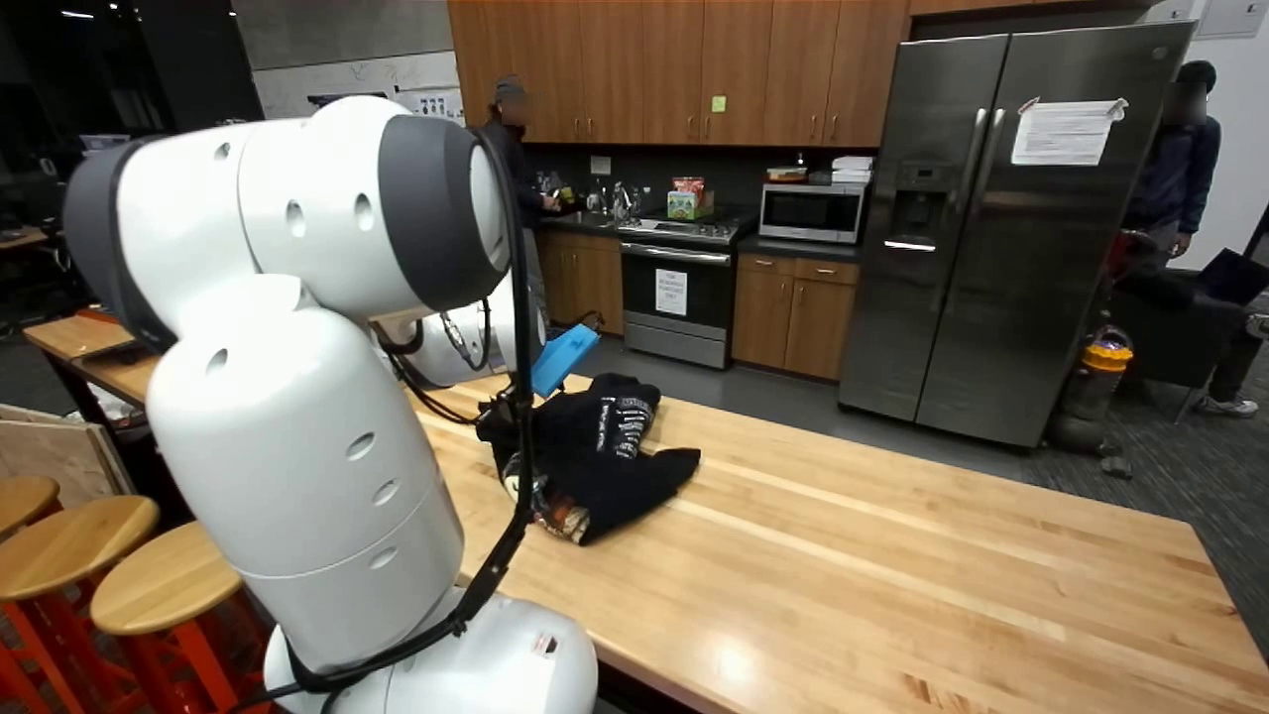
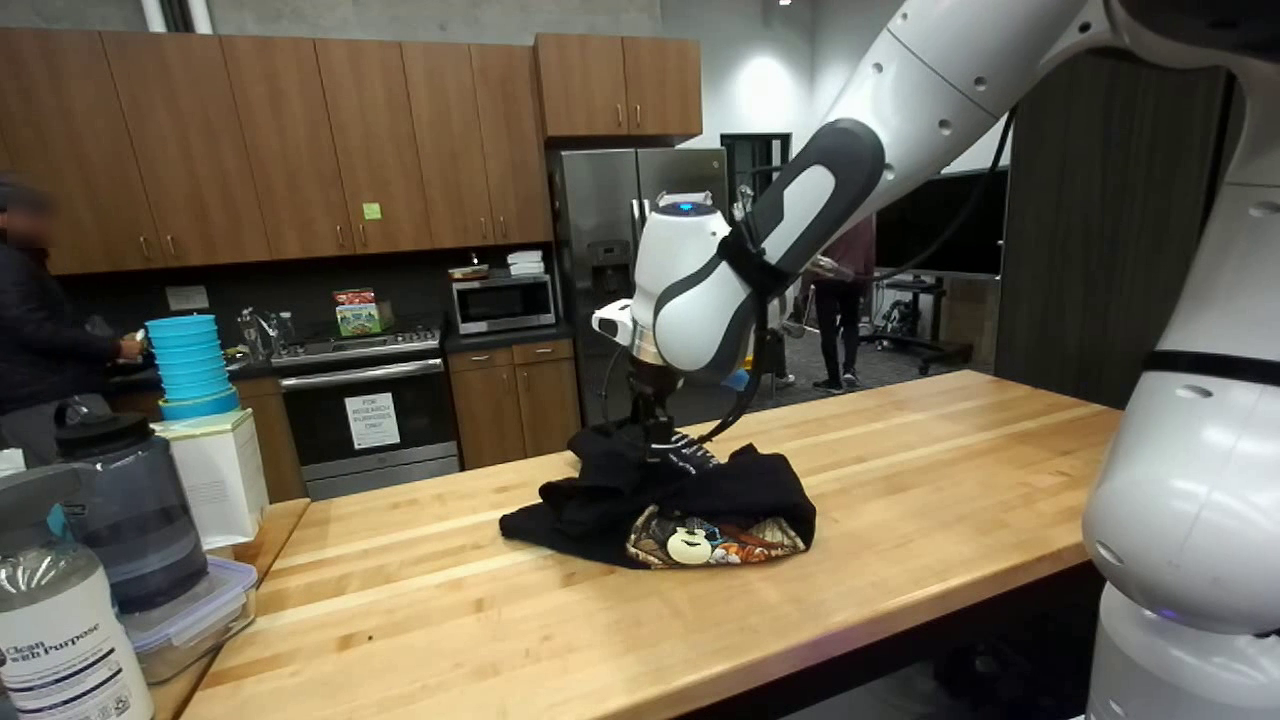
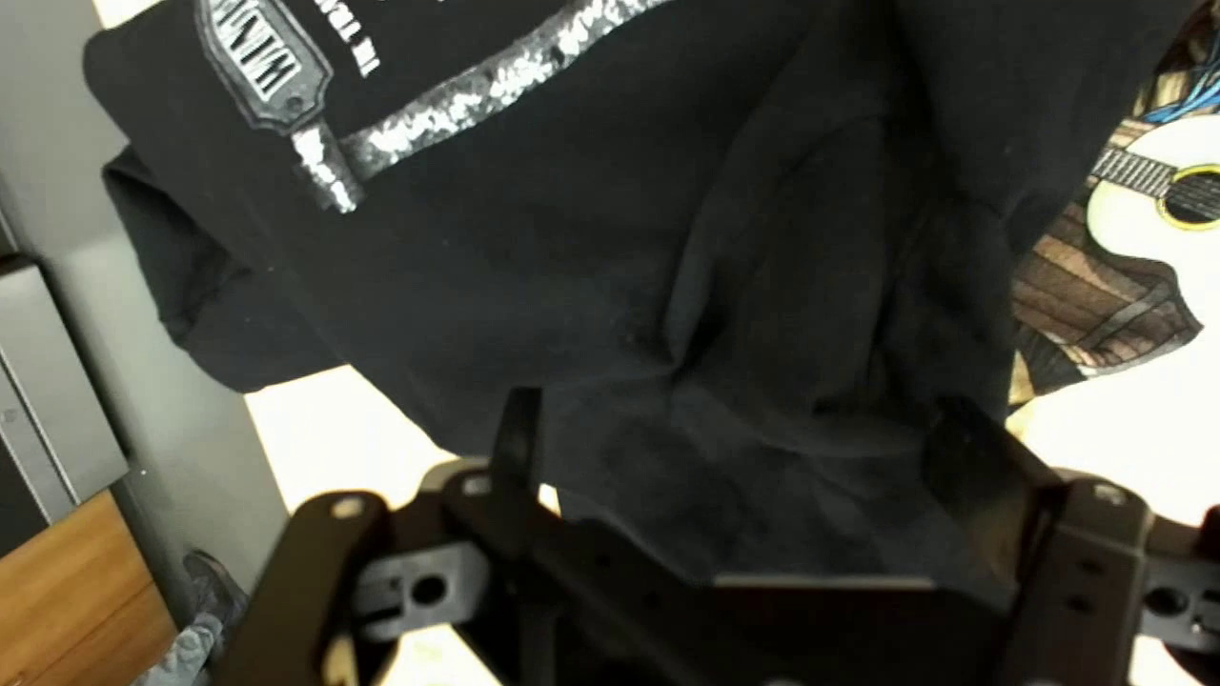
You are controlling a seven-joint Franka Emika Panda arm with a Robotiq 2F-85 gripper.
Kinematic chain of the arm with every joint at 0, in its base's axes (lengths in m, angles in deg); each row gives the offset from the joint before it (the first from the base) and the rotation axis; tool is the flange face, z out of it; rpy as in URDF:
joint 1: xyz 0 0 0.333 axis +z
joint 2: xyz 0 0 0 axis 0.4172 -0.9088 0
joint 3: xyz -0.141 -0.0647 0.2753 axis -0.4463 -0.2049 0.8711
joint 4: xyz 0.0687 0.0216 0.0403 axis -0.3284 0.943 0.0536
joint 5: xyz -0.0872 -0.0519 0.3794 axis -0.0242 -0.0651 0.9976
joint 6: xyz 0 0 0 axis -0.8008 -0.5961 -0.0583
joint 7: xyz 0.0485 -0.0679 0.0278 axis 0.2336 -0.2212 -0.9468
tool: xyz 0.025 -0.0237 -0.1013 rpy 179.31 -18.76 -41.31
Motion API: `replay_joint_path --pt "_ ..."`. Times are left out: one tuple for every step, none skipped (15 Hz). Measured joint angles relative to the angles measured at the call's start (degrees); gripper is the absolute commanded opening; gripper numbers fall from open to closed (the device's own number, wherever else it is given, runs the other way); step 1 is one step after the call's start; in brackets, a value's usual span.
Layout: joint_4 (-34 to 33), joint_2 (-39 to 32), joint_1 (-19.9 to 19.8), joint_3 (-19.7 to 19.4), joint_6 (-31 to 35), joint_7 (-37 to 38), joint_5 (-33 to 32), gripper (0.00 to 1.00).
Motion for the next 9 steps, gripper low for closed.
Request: replay_joint_path --pt "0.04 -0.13 0.0 -0.03 -1.23 0.05 0.27 1.0" --pt "-0.06 -0.34 0.04 -0.03 -2.79 -0.01 0.95 1.0" --pt "-0.37 -0.78 0.11 -0.03 -4.69 -0.14 1.84 1.0" --pt "-0.88 -1.47 0.2 -0.03 -6.69 -0.31 2.76 1.0" --pt "-1.65 -2.38 0.26 0.01 -8.79 -0.35 3.43 1.0" --pt "-2.61 -3.45 0.26 0.09 -10.97 -0.3 3.59 1.0" --pt "-3.74 -4.72 0.26 0.18 -13.02 -0.28 3.6 1.0" --pt "-5.04 -6.16 0.23 0.29 -14.9 -0.21 3.59 1.0" --pt "-6.4 -7.63 0.2 0.36 -16.55 -0.16 3.57 1.0"
